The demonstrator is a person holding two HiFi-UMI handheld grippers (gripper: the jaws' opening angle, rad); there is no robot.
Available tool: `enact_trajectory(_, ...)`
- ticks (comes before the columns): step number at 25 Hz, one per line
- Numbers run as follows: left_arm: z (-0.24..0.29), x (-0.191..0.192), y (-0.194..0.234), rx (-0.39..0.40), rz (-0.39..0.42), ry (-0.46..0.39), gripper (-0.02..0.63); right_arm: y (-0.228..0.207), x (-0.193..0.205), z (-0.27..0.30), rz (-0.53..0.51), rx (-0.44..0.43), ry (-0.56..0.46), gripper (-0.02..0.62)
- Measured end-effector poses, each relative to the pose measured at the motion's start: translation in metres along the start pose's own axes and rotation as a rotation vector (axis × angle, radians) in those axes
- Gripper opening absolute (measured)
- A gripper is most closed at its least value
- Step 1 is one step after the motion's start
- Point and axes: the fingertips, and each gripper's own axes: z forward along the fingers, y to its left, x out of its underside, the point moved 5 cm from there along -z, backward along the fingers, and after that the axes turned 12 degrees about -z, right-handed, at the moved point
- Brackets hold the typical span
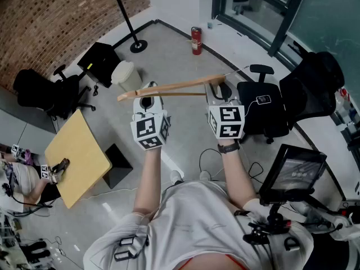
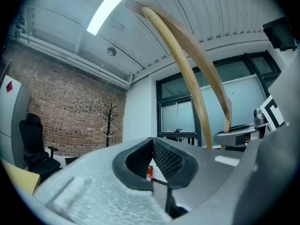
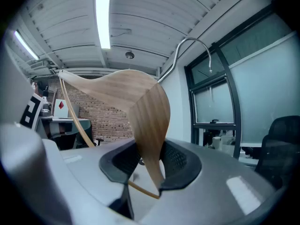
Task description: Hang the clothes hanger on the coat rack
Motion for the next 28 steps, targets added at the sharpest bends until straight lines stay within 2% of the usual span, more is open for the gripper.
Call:
enact_trajectory(5, -0.001, 0.009, 0.019, -0.009, -0.021, 0.018, 0.0, 0.025, -0.001, 0.009, -0.021, -0.035, -0.009, 0.124)
enact_trajectory(9, 0.001, 0.014, 0.029, 0.023, -0.032, 0.04, 0.0, 0.045, 0.0, 0.014, -0.031, -0.037, 0.004, 0.124)
enact_trajectory(18, 0.006, 0.015, 0.064, 0.081, -0.049, 0.061, 0.0, 0.074, -0.001, 0.034, -0.031, 0.014, 0.034, 0.124)
enact_trajectory(21, 0.004, 0.016, 0.079, 0.092, -0.081, 0.068, 0.0, 0.088, -0.002, 0.038, -0.036, 0.035, 0.041, 0.124)
enact_trajectory(28, -0.002, 0.001, 0.114, 0.119, -0.108, 0.043, 0.0, 0.123, -0.014, 0.055, -0.05, 0.05, 0.05, 0.124)
